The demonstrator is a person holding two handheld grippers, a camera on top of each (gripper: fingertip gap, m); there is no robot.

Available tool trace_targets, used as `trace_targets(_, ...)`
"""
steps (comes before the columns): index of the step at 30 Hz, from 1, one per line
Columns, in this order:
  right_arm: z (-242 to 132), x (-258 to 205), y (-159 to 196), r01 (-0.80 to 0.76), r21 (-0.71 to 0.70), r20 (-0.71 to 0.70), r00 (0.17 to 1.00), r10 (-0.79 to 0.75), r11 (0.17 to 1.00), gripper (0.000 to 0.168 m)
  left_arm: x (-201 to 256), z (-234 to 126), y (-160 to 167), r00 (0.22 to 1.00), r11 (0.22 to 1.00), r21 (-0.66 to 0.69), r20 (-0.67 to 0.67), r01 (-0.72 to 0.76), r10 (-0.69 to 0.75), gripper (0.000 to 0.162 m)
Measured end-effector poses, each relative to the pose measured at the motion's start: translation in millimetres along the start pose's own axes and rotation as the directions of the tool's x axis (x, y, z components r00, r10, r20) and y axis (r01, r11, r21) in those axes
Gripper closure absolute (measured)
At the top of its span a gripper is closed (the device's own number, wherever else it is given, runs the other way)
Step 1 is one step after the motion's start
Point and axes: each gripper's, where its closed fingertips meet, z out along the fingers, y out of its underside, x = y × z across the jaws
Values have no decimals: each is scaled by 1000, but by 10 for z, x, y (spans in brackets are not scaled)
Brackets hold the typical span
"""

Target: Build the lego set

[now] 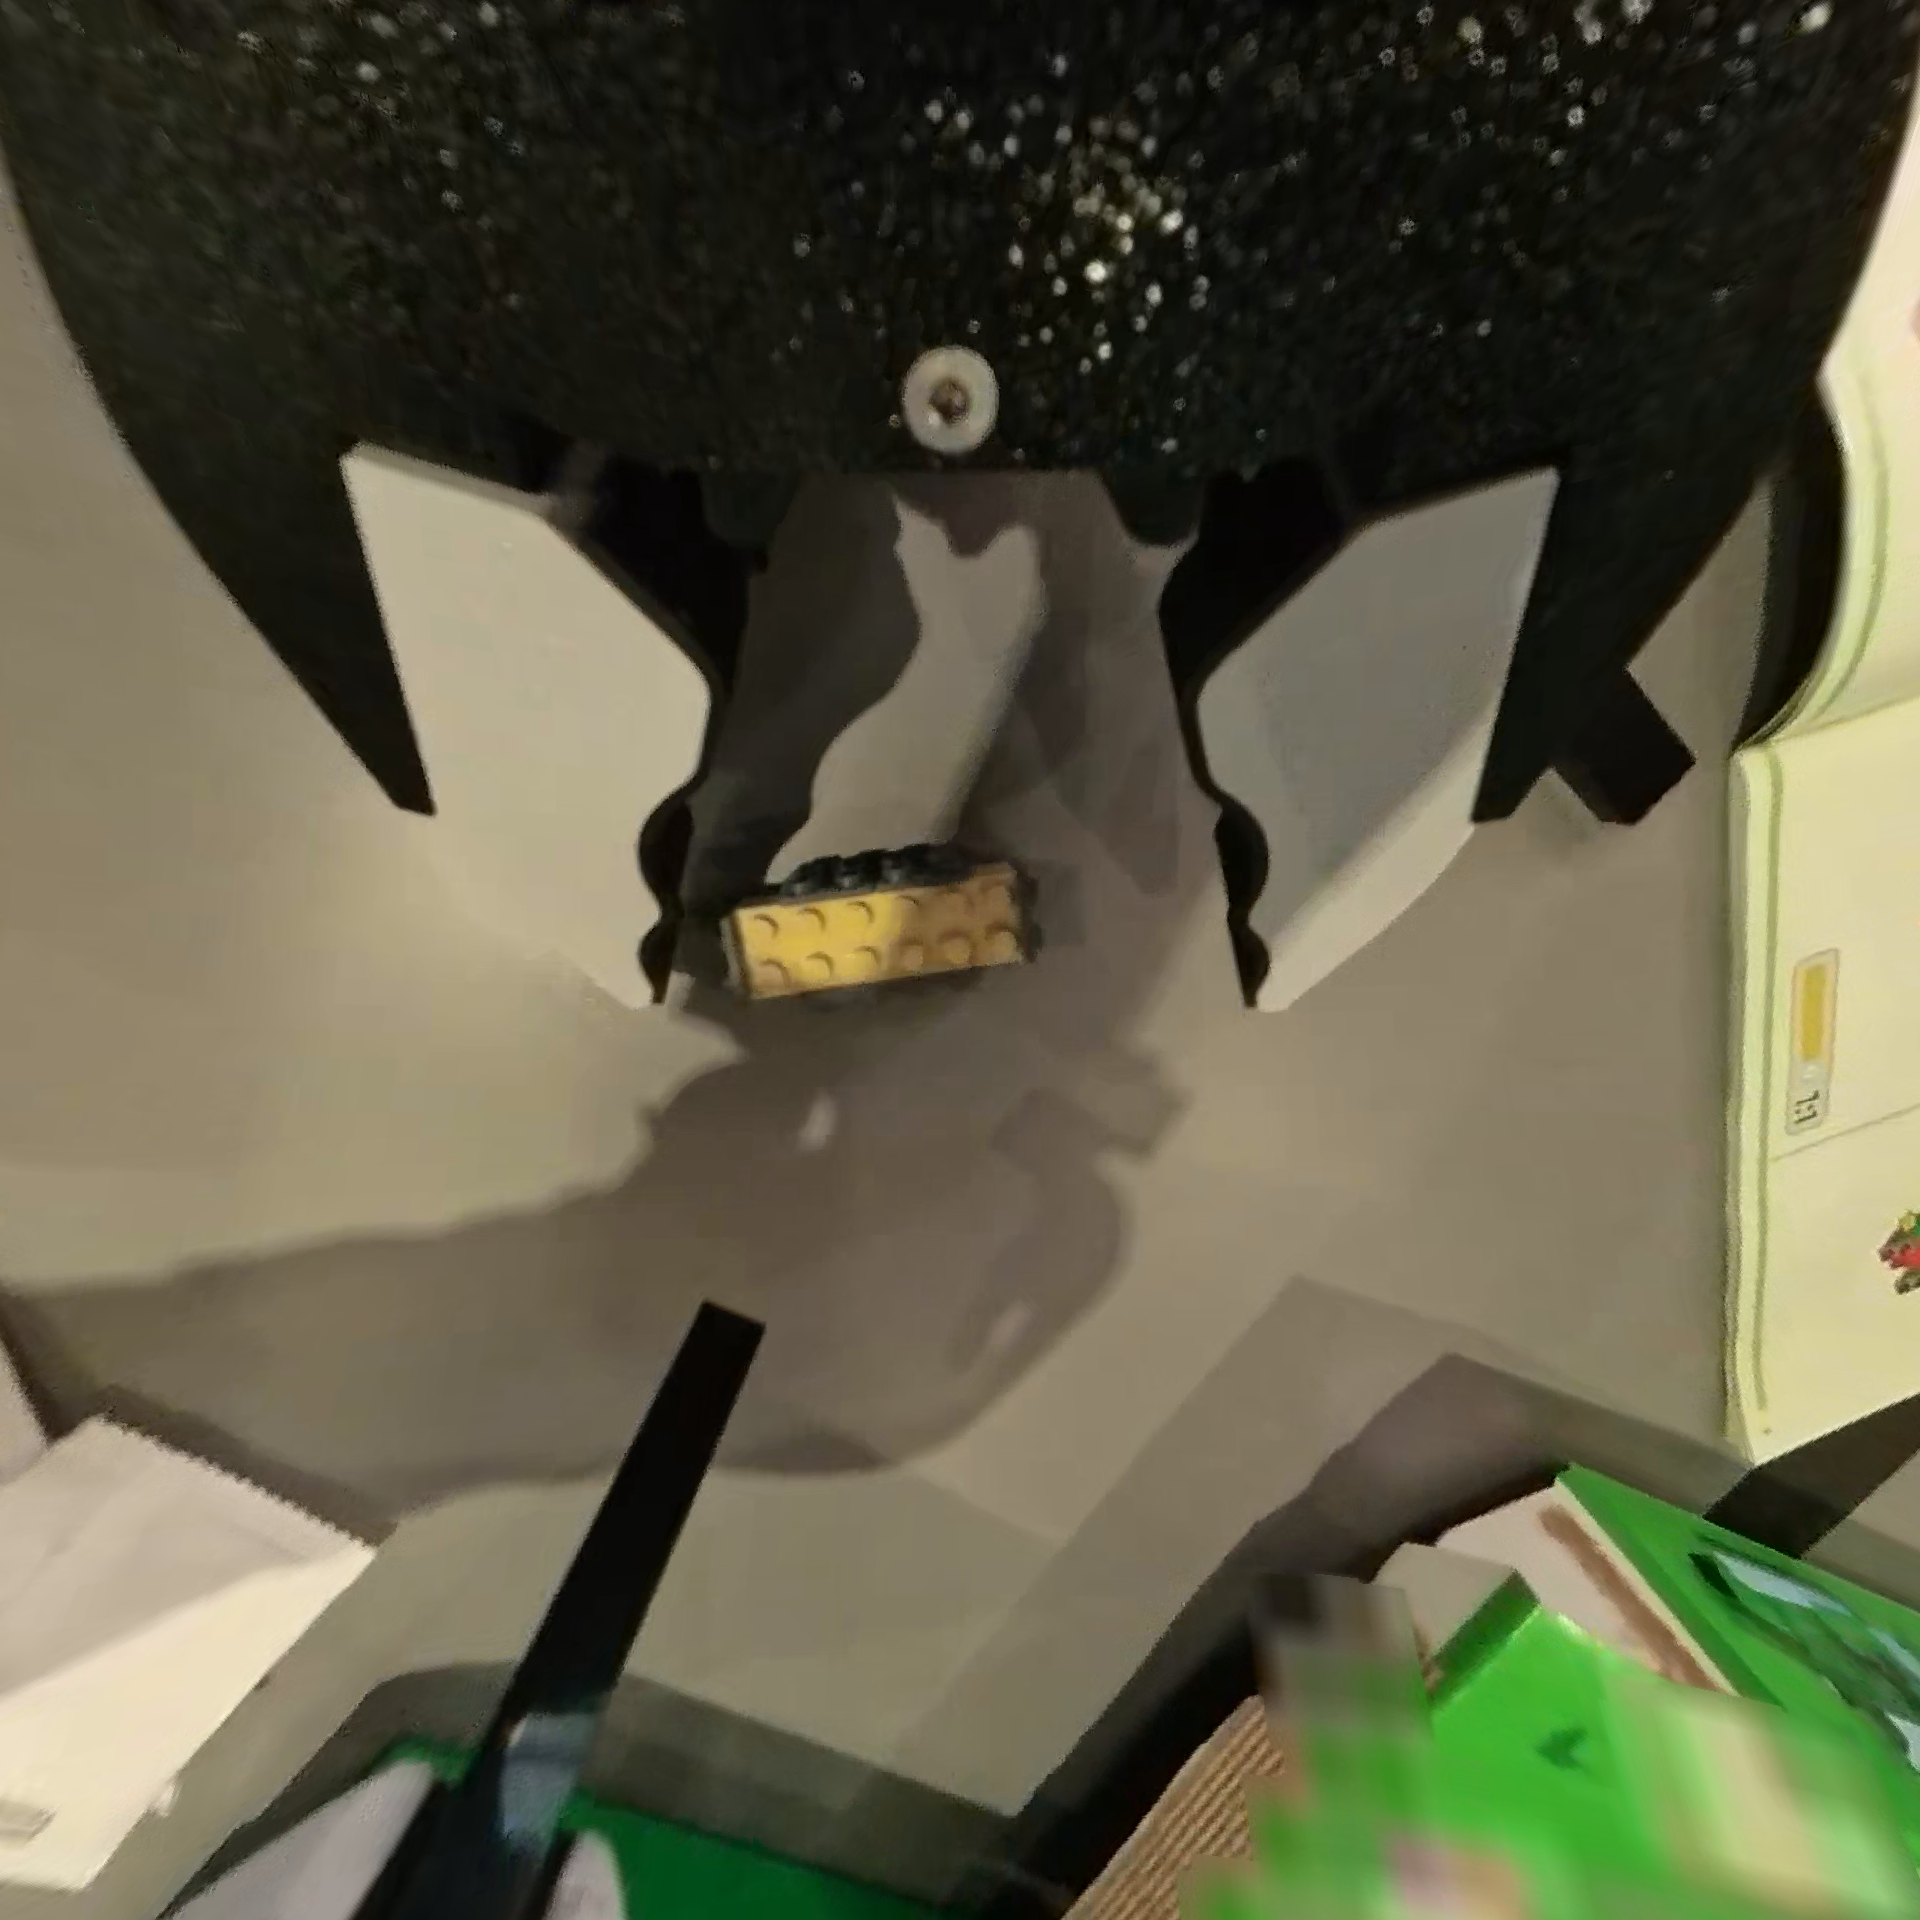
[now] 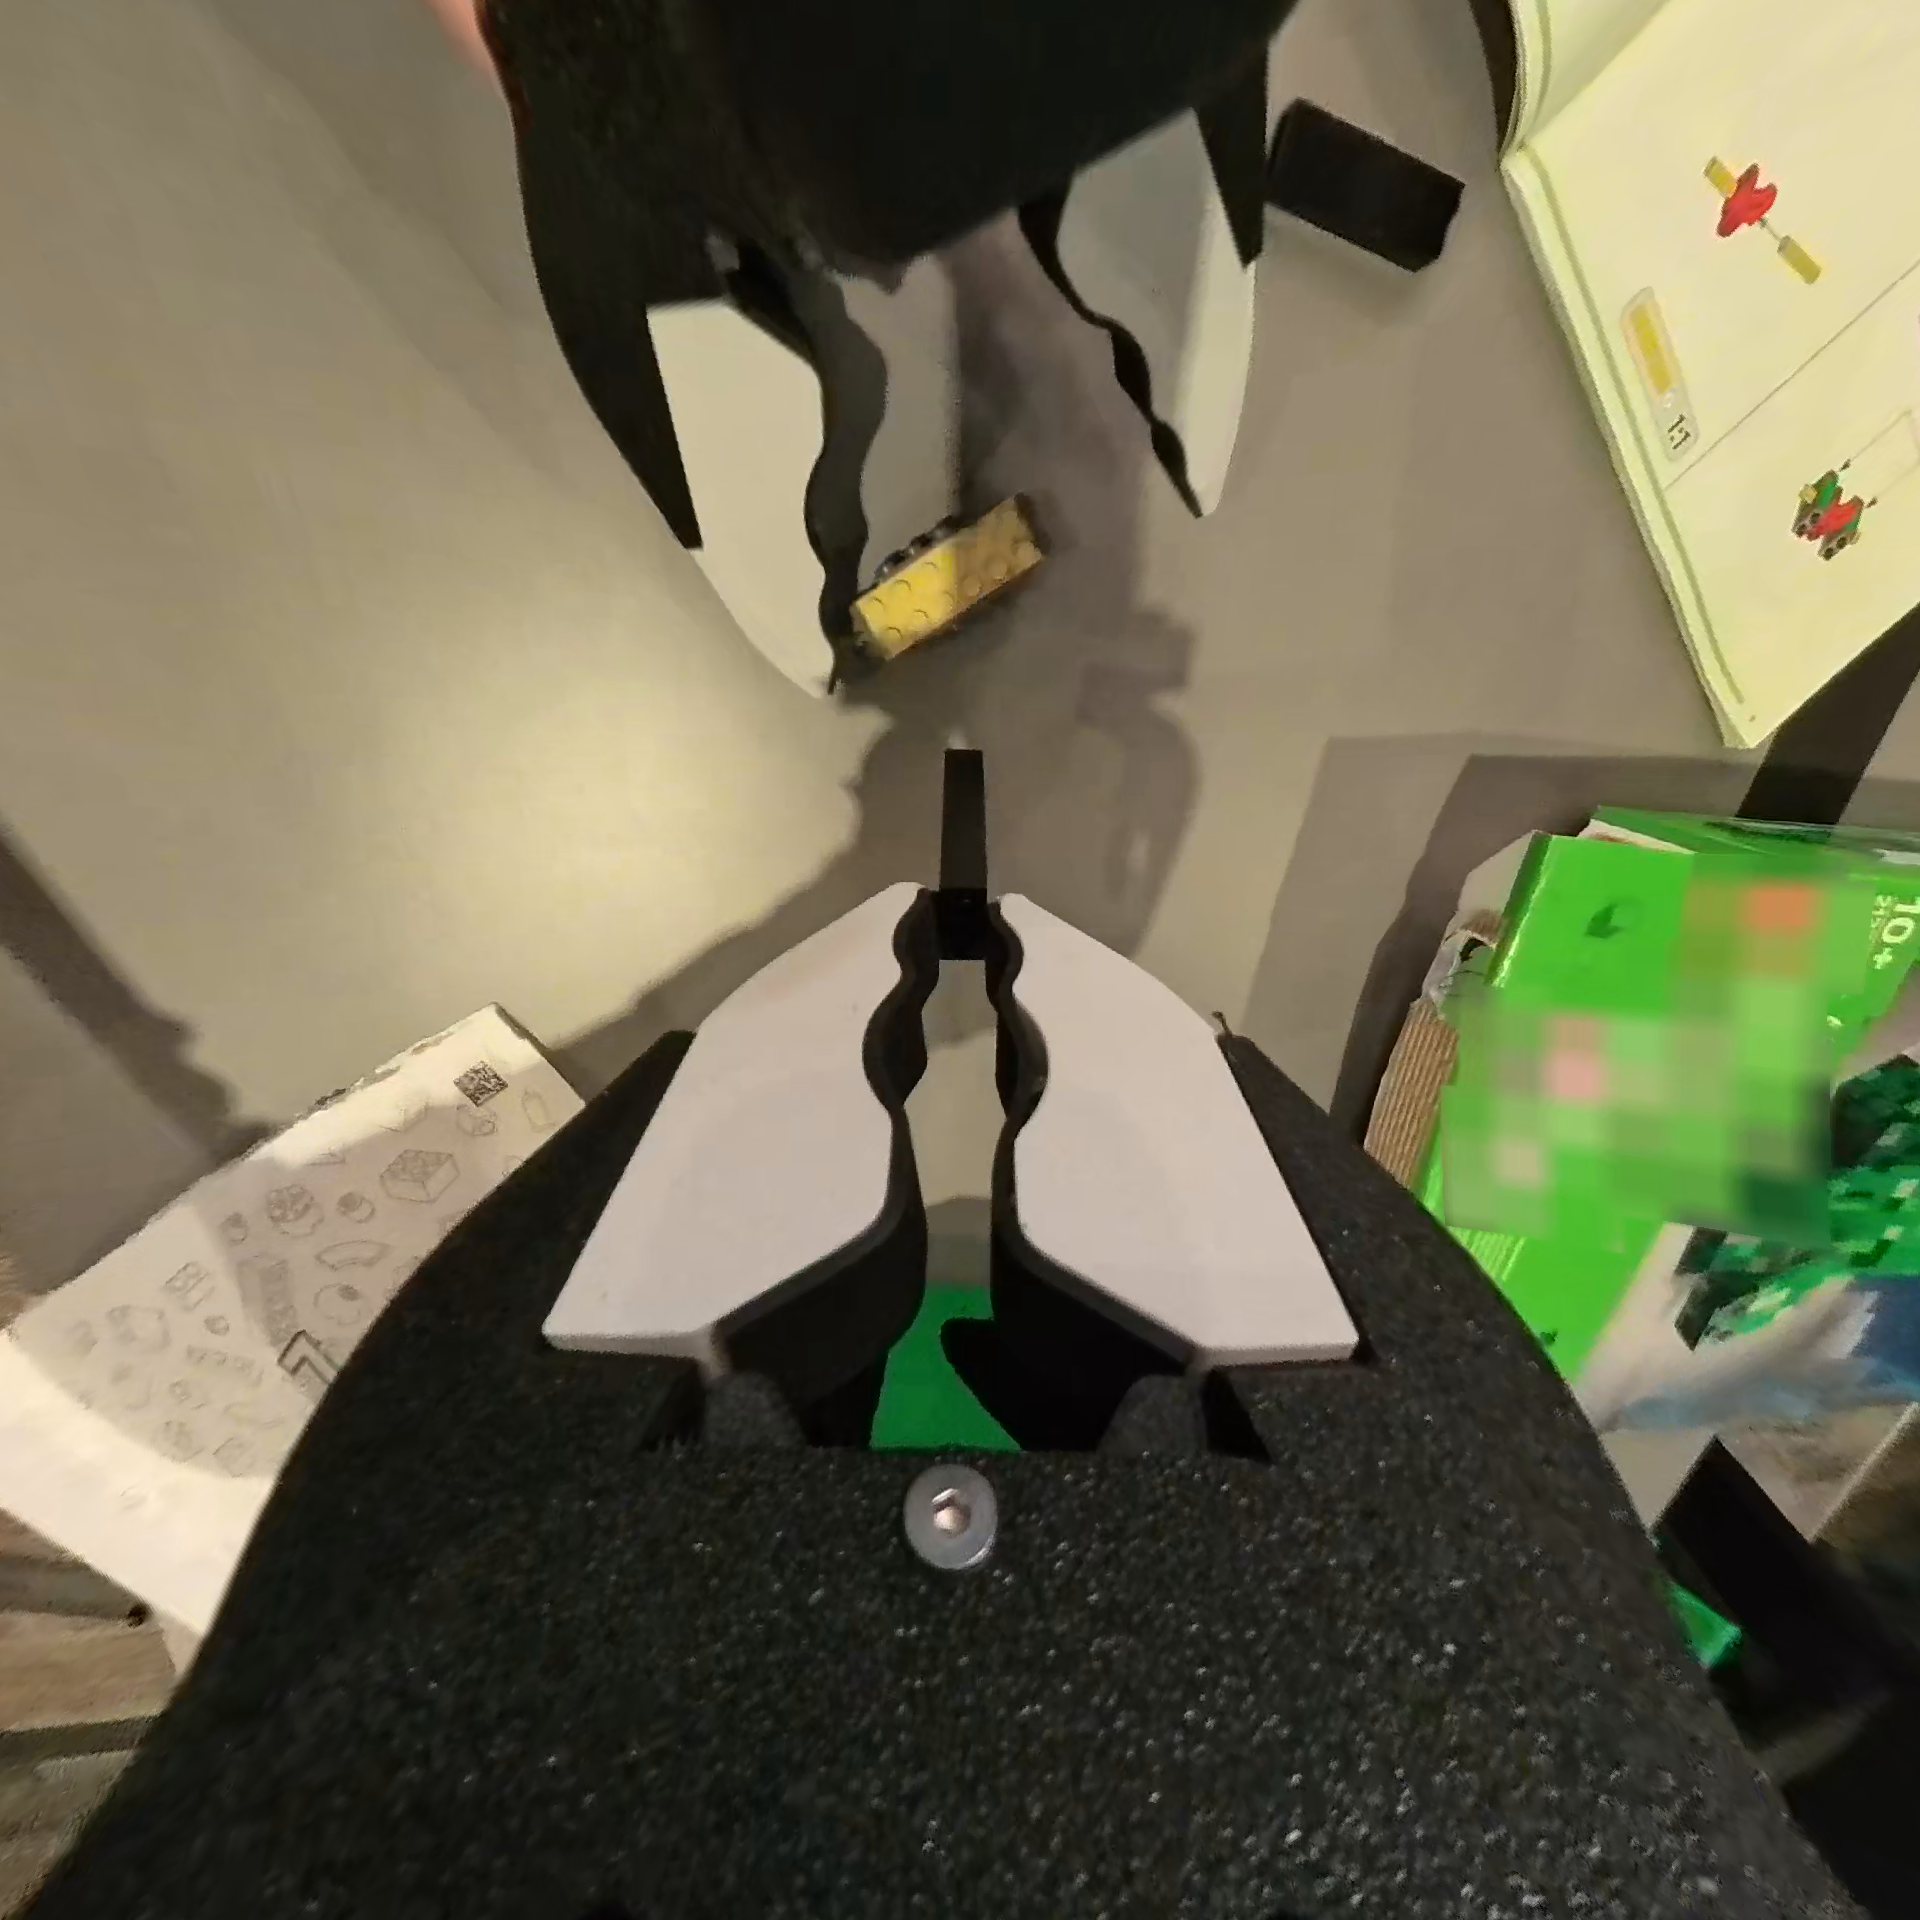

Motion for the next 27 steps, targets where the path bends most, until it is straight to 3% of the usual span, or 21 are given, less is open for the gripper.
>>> trace_targets(5, 69, 65, -35, -7, 12, 34, 999, 7, 1000, 160, -124, -46, 102, 999, 999, -16, 30, 39, -38, 60)
trace_targets(10, 180, 185, -126, -29, -32, 75, 997, 31, 999, 160, -341, -366, 72, 994, 987, 130, 47, 89, -96, 57)
trace_targets(19, 459, 211, -406, 90, -162, 184, 981, -59, 983, 160, -1021, -1085, 236, 952, 930, 367, 273, 32, -140, 61)
trace_targets(27, 542, 197, -449, 196, -260, 197, 969, -147, 946, 160, -1166, -1129, 314, 938, 929, 366, 300, 53, -172, 63)
